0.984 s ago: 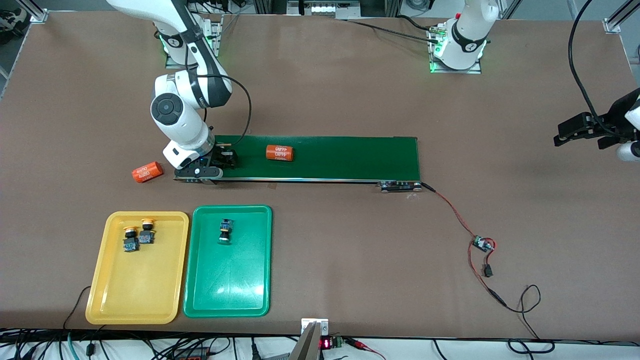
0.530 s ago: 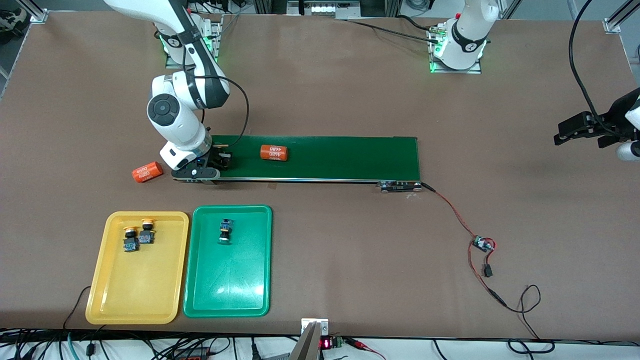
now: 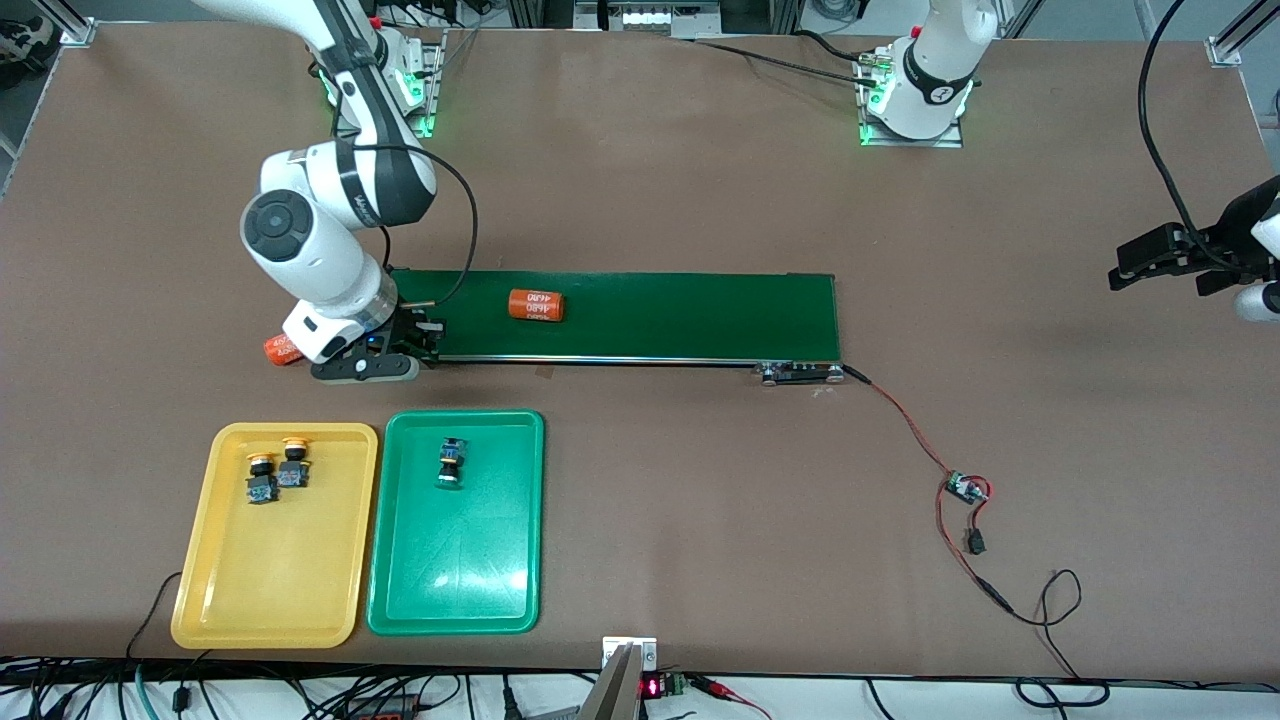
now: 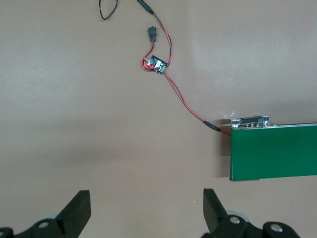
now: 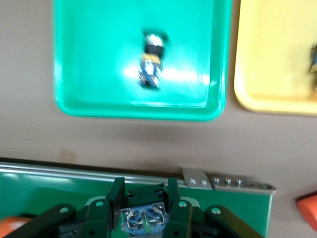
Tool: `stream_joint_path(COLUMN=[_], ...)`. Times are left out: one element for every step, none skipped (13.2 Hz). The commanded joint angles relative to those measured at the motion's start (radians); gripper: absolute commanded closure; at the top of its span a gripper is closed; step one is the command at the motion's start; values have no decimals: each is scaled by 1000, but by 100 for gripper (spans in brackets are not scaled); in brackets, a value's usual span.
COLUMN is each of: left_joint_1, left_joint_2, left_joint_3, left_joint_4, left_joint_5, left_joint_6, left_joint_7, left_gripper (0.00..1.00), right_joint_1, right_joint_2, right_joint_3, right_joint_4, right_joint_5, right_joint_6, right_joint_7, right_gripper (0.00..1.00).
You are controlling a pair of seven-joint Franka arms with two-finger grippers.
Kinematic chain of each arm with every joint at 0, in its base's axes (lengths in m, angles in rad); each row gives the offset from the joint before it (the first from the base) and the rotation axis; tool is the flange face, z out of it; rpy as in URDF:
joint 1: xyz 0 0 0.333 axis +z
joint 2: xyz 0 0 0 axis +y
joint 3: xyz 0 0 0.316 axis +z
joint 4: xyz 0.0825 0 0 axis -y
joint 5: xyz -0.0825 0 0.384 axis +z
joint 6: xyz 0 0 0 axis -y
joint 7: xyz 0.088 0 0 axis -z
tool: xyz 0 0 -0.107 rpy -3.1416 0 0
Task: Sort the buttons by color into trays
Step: 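Carry the button with the right gripper over the green tray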
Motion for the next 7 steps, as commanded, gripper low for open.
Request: stream_joint_path(left_joint_1=[2, 2, 0, -4, -9, -9, -9], left_joint_2=[-18, -19, -28, -29, -29, -30, -30], left_joint_3=[-2, -2, -2, -2, -4, -11, -13], left_joint_4=[-1, -3, -4, -3, -3, -4, -4], left_joint_5=[8, 2, 0, 0, -1, 0, 0], left_joint_6=[-13, -16, -15, -13, -13, -13, -13], left_joint_7=[-7, -17, -24, -36, -48, -66, -91], left_gripper=[0, 0, 0, 0, 0, 0, 0], right_joint_1=[5, 5, 5, 5, 2, -5, -10], right_joint_2=[121, 181, 239, 310, 376, 439, 488], right_joint_3=[15, 15, 18, 18, 18, 18, 19], right_joint_4=[259, 322, 380, 467, 538, 598, 626], right_joint_5=[1, 6, 8, 11, 14, 15, 26], right_joint_6=[-108, -101, -94, -88, -72, -43, 5], right_joint_7=[-19, -26, -43, -63, -75, -78, -84], right_gripper=[96, 97, 97, 97, 97, 97, 97])
